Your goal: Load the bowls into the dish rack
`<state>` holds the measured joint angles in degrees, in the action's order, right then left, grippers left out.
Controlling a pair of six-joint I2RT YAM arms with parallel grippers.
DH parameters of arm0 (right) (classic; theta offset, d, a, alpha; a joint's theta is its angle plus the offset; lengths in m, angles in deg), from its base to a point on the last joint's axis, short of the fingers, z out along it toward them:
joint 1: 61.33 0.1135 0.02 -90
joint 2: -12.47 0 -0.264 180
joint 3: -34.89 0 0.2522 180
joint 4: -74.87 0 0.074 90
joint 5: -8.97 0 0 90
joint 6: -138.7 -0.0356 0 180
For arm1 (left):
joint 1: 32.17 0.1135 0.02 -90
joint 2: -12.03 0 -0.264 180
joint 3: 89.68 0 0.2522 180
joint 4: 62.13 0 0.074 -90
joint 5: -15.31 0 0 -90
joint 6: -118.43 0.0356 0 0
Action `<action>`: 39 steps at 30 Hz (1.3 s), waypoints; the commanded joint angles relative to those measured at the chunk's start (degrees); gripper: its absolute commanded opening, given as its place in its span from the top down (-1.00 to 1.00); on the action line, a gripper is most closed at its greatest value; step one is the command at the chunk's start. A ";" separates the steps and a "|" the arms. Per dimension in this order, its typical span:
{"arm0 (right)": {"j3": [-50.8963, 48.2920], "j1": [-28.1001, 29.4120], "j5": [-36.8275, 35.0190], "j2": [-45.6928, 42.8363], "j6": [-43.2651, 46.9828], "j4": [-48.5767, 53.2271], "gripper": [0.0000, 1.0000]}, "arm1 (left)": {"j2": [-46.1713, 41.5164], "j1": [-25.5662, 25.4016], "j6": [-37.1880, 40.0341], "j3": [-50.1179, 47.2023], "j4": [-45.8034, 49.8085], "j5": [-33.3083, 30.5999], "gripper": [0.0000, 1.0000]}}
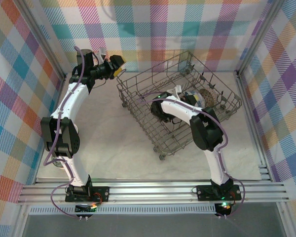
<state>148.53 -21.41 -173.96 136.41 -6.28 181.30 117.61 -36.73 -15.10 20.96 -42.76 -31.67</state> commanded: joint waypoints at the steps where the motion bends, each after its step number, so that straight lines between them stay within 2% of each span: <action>1: 0.85 1.20 -2.10 2.68 -1.43 9.73 1.00 | -0.64 0.47 -0.28 0.15 -1.90 1.51 -0.35; 39: -0.94 3.67 -1.12 5.52 -2.41 9.73 1.00 | 0.02 0.46 -0.55 0.85 -1.89 1.67 -0.35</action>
<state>148.61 -19.23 -176.01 138.77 -6.37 181.30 117.61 -36.73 -15.34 20.96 -42.76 -31.62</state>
